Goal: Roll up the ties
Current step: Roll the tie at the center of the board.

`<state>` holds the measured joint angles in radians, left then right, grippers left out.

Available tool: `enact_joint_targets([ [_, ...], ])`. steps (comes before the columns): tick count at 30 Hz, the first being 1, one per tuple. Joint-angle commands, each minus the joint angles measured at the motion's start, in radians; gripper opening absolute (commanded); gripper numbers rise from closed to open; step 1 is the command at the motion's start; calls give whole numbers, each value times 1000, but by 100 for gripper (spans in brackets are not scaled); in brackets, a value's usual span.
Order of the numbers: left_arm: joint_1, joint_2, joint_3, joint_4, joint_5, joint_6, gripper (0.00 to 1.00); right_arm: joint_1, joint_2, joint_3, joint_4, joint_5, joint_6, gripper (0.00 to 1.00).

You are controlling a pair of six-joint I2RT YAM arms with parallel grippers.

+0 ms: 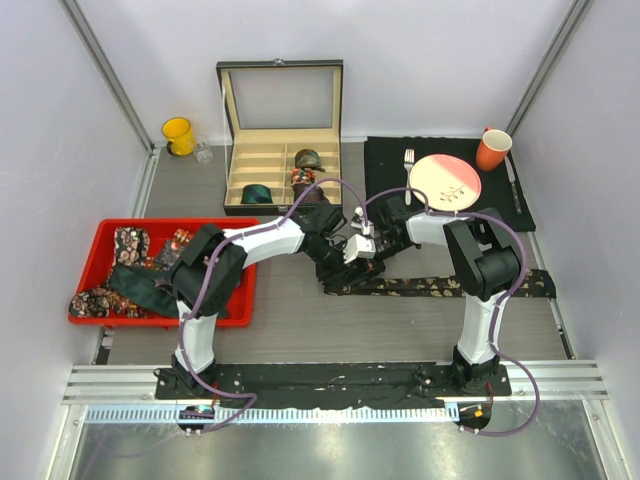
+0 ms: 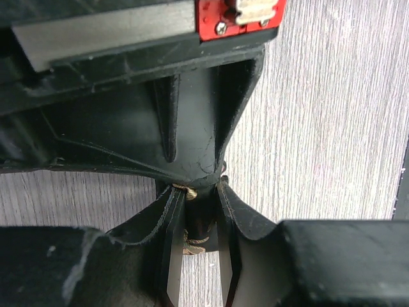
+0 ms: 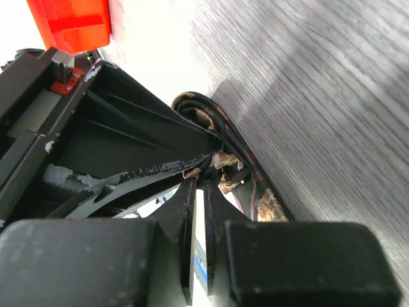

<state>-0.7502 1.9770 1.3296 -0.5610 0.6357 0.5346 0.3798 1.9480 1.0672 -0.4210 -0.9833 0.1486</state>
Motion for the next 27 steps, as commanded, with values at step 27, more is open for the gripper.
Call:
enact_joint_targets([
  [27,17,46,26,-31,2,13,29,7,-11,-4,48,12,-27,34],
])
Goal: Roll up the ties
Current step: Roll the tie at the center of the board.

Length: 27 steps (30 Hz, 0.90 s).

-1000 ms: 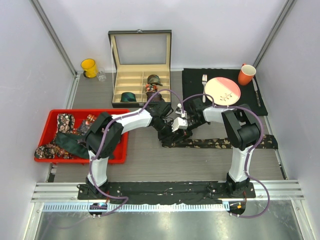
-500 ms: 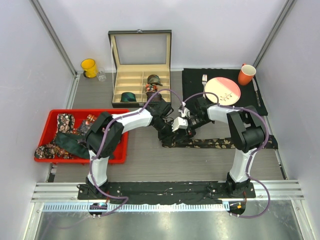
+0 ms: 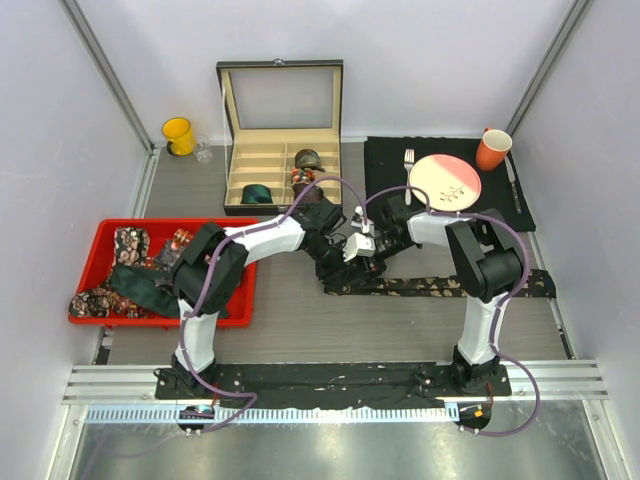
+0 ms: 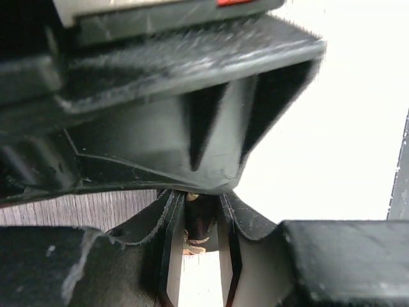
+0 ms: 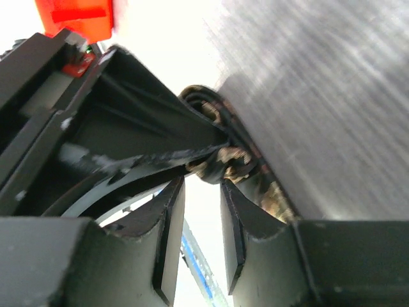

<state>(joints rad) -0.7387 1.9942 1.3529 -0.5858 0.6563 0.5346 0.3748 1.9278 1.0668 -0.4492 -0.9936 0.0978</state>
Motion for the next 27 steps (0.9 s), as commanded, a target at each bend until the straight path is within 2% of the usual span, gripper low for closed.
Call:
enact_joint_targets([
  [1,5,31,5,-5,-20,10,29,13,13,-7,92,16,48,34],
  [5,5,34,5,0,-20,5,29,16,7,-28,177,6,97,34],
  [9,5,35,0,1,-18,1,31,21,16,-37,191,3,106,33],
  [12,12,35,2,9,-20,-18,34,21,20,-39,158,10,73,18],
  [13,15,34,2,15,-24,-25,36,21,23,-41,146,18,62,3],
  [14,15,26,2,29,-32,-47,42,21,26,-38,117,24,50,1],
  [17,19,-15,-24,104,-43,-114,53,21,49,-33,72,50,7,1],
  [21,21,-125,-64,178,-66,-153,62,19,56,-34,66,73,-6,1],
  [25,22,-234,-121,237,-110,-142,69,18,57,-27,63,79,-4,1],
  [27,22,-276,-159,276,-142,-104,77,19,57,-25,61,78,-4,1],
])
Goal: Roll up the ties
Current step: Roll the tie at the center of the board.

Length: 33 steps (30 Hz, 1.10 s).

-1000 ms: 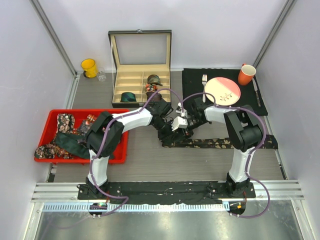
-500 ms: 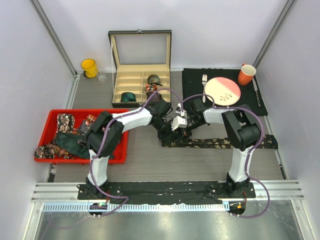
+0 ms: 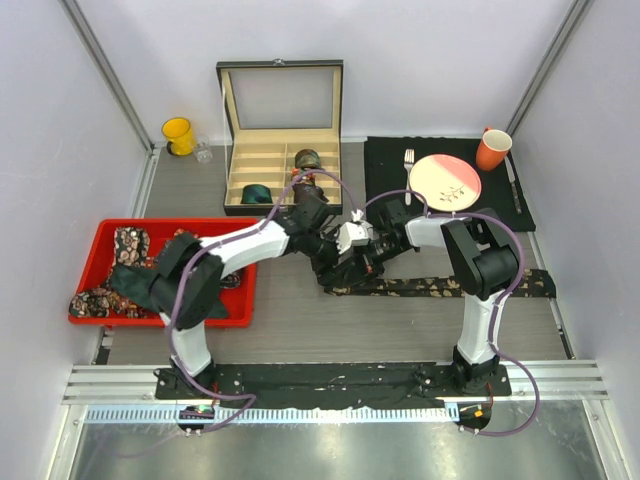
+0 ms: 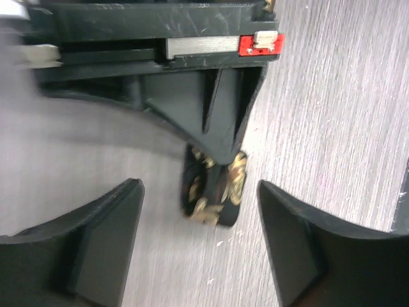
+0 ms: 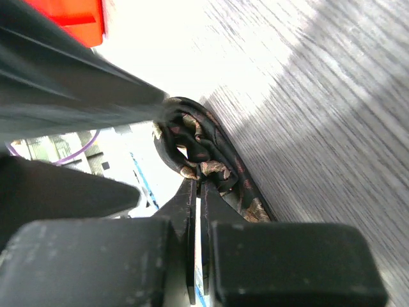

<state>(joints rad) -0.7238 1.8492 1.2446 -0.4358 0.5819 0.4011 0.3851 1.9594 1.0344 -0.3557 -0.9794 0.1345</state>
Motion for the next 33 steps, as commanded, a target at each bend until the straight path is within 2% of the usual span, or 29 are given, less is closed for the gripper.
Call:
enact_joint_targets([
  [1,6,-149,-80,126,-73,95,86,11,26,7,-32,64,-41,1],
  [2,6,-153,-88,100,-82,144,92,9,24,6,-32,59,-39,1],
  [4,4,-145,-100,69,-97,243,94,9,24,9,-34,58,-36,1],
  [7,-3,-130,-103,43,-93,289,100,9,24,9,-35,51,-30,1],
  [19,-92,24,-76,109,-157,378,99,3,55,49,-45,7,-4,1],
  [22,-95,64,-33,40,-152,396,87,3,55,58,-52,-5,-6,1],
  [23,-95,71,-22,10,-151,412,79,3,53,62,-57,-7,-6,1],
  [25,-94,79,-4,-52,-159,441,71,3,49,64,-61,-8,-7,1],
  [27,-78,71,-17,-64,-134,446,55,3,44,67,-65,-8,-7,1],
  [28,-74,61,-22,-76,-120,449,41,3,44,69,-65,-10,-6,1],
  [29,-74,58,-23,-87,-111,449,36,3,44,69,-65,-10,-3,1],
  [31,-72,53,-24,-104,-85,438,28,3,47,69,-66,-8,-1,1],
  [33,-74,51,-16,-109,-73,426,32,3,50,66,-66,-5,-3,1],
])
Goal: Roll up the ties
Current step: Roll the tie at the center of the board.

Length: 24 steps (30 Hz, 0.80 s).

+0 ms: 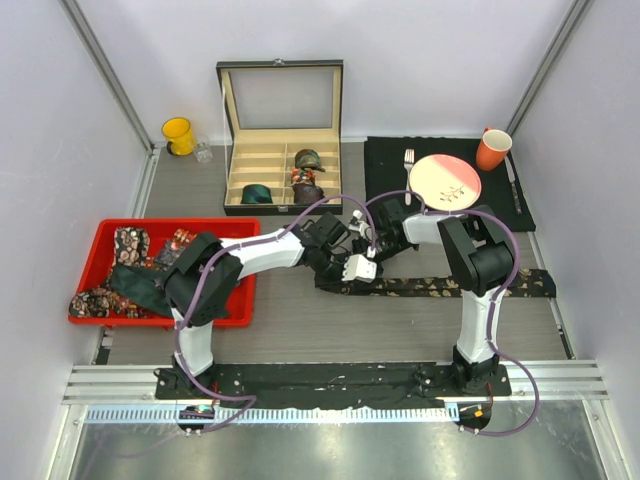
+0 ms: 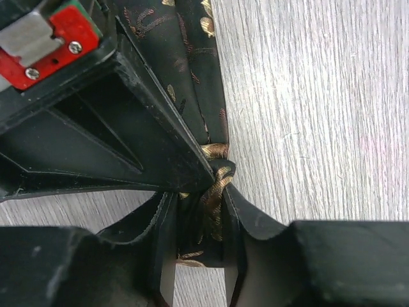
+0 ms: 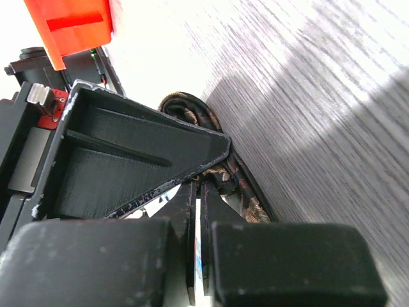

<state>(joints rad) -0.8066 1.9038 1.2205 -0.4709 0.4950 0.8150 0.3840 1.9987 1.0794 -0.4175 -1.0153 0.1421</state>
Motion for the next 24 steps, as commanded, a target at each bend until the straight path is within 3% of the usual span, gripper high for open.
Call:
enact_joint_targets([
  [1,10,-3,11,-74,19,3,51,4,14,16,-4,29,-7,1],
  [4,10,-25,4,-29,28,-82,74,4,14,4,-10,21,5,1],
  [7,12,-57,10,-64,37,-82,89,3,5,5,-6,21,5,1],
  [10,36,-106,-7,-57,39,-82,98,0,12,5,76,23,69,1],
  [15,81,-195,-82,81,30,-137,100,-4,-6,-41,141,33,107,1],
  [24,112,-169,-153,136,66,-93,99,-37,37,2,-17,50,-41,1],
])
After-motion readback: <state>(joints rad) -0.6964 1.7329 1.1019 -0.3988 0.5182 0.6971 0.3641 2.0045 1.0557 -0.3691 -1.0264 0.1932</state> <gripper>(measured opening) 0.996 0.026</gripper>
